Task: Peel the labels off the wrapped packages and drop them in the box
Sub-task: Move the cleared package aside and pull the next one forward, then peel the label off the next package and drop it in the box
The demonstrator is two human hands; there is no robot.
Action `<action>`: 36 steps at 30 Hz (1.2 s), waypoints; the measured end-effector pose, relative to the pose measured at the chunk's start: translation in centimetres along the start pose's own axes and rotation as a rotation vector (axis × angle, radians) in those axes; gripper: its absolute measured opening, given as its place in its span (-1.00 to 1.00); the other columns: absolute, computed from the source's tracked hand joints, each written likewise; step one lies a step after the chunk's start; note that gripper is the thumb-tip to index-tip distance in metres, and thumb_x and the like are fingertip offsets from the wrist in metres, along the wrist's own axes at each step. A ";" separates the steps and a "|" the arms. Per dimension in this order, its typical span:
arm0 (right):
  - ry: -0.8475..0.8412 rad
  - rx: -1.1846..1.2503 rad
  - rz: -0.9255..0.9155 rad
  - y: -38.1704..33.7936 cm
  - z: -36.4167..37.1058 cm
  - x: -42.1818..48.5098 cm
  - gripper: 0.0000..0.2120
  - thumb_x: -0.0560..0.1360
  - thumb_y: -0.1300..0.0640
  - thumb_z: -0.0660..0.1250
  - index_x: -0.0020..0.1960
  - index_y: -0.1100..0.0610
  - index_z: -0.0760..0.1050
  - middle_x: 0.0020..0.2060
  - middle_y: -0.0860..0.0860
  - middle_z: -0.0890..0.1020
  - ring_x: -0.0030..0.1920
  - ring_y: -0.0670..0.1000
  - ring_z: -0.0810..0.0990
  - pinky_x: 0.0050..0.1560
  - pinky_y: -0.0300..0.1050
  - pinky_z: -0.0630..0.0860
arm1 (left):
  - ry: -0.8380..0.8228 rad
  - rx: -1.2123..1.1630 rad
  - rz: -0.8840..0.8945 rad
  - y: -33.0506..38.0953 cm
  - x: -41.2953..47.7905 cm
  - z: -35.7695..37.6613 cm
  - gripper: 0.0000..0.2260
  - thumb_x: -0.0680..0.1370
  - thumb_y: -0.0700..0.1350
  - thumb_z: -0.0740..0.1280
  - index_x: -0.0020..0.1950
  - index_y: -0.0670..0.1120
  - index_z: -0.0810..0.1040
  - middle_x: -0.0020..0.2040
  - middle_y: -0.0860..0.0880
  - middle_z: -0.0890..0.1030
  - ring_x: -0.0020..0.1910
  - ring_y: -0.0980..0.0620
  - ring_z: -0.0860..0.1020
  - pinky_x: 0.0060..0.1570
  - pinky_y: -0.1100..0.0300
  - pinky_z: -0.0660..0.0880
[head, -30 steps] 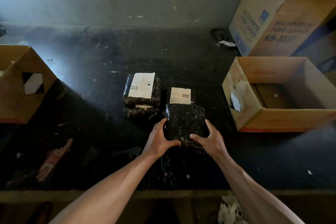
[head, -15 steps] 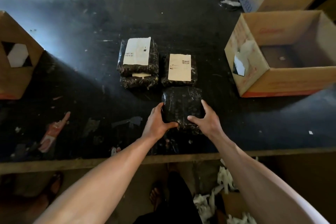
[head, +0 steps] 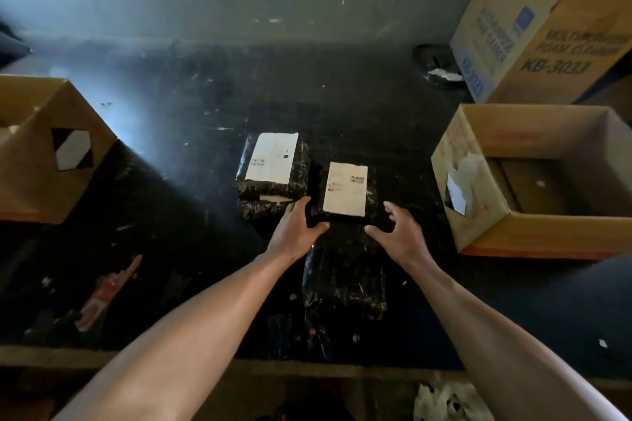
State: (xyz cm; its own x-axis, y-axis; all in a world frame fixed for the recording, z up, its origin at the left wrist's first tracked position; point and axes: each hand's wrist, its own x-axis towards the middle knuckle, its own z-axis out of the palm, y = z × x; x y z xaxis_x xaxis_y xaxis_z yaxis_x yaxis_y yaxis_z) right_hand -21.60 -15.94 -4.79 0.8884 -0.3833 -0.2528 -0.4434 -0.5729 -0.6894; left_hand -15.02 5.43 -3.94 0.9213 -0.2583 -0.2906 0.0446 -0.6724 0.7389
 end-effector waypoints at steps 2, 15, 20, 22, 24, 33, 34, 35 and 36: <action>0.037 -0.030 -0.032 -1.2 -0.7 2.3 -0.29 0.48 -0.03 0.49 0.53 0.10 0.31 0.43 0.06 0.45 0.42 0.05 0.44 0.41 0.03 0.41 | 0.029 0.015 0.021 1.4 1.4 -0.2 -0.28 0.51 0.07 0.44 0.57 -0.04 0.19 0.49 -0.09 0.34 0.43 -0.06 0.37 0.40 -0.01 0.35; 0.048 -0.140 -0.120 -3.4 -0.2 9.9 -0.56 0.54 0.12 0.43 0.40 0.13 0.48 0.31 0.06 0.57 0.32 0.02 0.53 0.24 -0.15 0.45 | -0.090 0.077 0.073 3.1 5.5 1.9 -0.39 0.49 -0.02 0.47 0.49 -0.03 0.33 0.37 0.00 0.48 0.34 0.00 0.44 0.31 0.07 0.42; 0.026 -0.160 -0.064 -3.2 0.9 12.4 -0.57 0.54 0.14 0.43 0.40 0.13 0.48 0.31 0.06 0.57 0.30 0.01 0.55 0.16 -0.22 0.44 | -0.085 0.075 0.048 2.1 7.3 2.3 -0.34 0.45 -0.01 0.49 0.49 0.00 0.29 0.38 0.01 0.44 0.38 -0.02 0.39 0.31 0.00 0.42; 0.041 -0.157 -0.051 -3.6 1.2 13.8 -0.57 0.54 0.13 0.44 0.39 0.12 0.49 0.30 0.05 0.57 0.28 0.01 0.55 0.12 -0.24 0.42 | -0.082 0.076 0.044 2.1 8.2 2.5 -0.29 0.47 0.00 0.47 0.54 -0.01 0.20 0.45 -0.01 0.38 0.41 -0.04 0.35 0.33 -0.02 0.39; 0.059 -0.143 -0.033 -3.9 1.6 15.1 -0.58 0.53 0.12 0.44 0.37 0.11 0.51 0.28 0.05 0.57 0.27 0.01 0.56 0.14 -0.21 0.45 | -0.069 0.073 0.033 1.9 9.0 3.1 -0.24 0.48 0.03 0.45 0.57 0.00 0.12 0.50 -0.01 0.30 0.44 -0.06 0.33 0.34 -0.10 0.40; 0.027 -0.268 -0.084 -3.7 1.8 19.2 -0.59 0.56 0.13 0.41 0.39 0.11 0.50 0.32 0.05 0.53 0.34 0.03 0.49 0.28 -0.11 0.45 | -0.009 -0.031 -0.032 1.8 12.5 5.0 -0.13 0.48 -0.05 0.49 0.61 -0.07 0.01 0.59 0.01 0.12 0.44 -0.01 0.36 0.27 0.13 0.40; 0.014 -0.290 -0.099 -3.4 1.8 19.4 -0.61 0.56 0.13 0.42 0.38 0.11 0.52 0.30 0.05 0.53 0.32 0.03 0.49 0.25 -0.13 0.44 | -0.008 -0.021 -0.033 1.5 12.6 5.3 -0.11 0.46 -0.03 0.51 0.61 -0.06 0.02 0.60 0.02 0.10 0.45 0.00 0.35 0.27 0.13 0.39; 0.004 -0.303 -0.111 -3.2 1.8 19.5 -0.63 0.55 0.14 0.42 0.35 0.11 0.54 0.28 0.06 0.54 0.31 0.03 0.49 0.23 -0.15 0.43 | -0.004 -0.011 -0.024 1.4 12.5 5.3 -0.10 0.44 -0.03 0.53 0.60 -0.05 0.04 0.60 0.02 0.10 0.46 0.01 0.34 0.29 0.15 0.37; -0.006 -0.317 -0.127 -3.0 1.8 19.6 -0.65 0.55 0.14 0.42 0.33 0.11 0.57 0.26 0.06 0.55 0.29 0.03 0.49 0.20 -0.17 0.42 | -0.007 0.009 -0.010 1.2 12.4 5.3 -0.09 0.42 -0.02 0.54 0.60 -0.05 0.05 0.60 0.02 0.11 0.47 0.02 0.31 0.30 0.16 0.34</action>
State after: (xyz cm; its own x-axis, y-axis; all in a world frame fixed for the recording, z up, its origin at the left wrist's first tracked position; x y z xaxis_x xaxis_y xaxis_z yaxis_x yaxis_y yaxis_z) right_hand -2.59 -20.43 -8.86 0.9392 -0.2909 -0.1827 -0.3433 -0.8127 -0.4708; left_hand -5.54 -2.23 -9.89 0.9180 -0.2565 -0.3026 0.0504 -0.6813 0.7303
